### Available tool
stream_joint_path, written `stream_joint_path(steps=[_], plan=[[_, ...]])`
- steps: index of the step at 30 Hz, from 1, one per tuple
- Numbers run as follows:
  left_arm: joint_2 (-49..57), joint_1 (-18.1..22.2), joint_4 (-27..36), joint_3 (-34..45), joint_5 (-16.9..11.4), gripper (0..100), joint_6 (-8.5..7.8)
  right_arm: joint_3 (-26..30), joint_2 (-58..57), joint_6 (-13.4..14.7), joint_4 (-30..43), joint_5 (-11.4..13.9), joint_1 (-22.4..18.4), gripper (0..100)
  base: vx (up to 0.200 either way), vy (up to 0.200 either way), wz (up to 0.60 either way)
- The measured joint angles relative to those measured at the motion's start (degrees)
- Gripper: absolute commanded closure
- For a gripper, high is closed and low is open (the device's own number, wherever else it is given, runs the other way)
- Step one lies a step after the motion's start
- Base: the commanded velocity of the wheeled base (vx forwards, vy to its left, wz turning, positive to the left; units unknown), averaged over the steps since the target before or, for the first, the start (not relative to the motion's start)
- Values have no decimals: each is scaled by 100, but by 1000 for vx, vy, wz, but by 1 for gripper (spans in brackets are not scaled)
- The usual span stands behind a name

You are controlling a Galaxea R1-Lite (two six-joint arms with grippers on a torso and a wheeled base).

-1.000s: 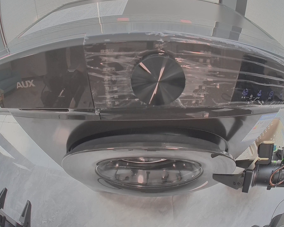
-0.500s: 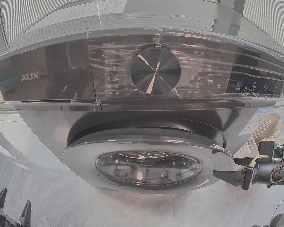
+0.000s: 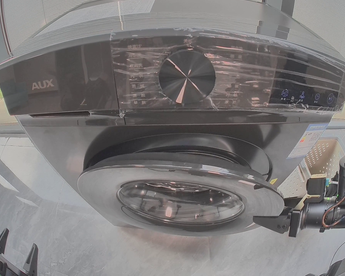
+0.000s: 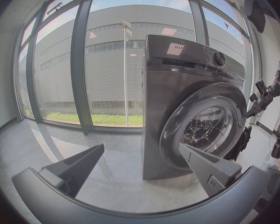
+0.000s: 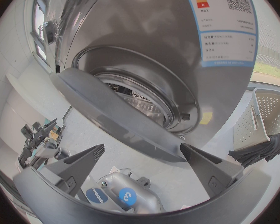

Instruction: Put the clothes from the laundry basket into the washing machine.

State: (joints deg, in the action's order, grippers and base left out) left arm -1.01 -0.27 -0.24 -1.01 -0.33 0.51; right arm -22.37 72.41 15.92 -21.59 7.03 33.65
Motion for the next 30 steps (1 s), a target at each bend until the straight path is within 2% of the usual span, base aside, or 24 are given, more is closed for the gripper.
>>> stream_joint_path(steps=[4,6,13,18,24,28,30], plan=[[0,0,0,0,0,0,-2,289,-201,-115,-5,229,-13,0,0,0,0],[-2,0,0,0,-2,0,-2,339,-271,-139,-5,249,-35,0,-200,0,0],[-2,0,0,0,-2,0,0,-15,-124,-156,-28,246,-138,0,-200,0,0],[0,6,0,0,0,0,13,-194,184,-246,-27,249,-168,0,0,0,0],[0,6,2,0,-2,0,9,-111,250,-265,-24,304,-118,0,0,0,0],[-2,6,0,0,0,0,0,129,68,-290,-107,568,-85,0,0,0,0],[-2,5,0,0,0,0,-11,182,0,-306,-205,612,-88,0,0,0,0]])
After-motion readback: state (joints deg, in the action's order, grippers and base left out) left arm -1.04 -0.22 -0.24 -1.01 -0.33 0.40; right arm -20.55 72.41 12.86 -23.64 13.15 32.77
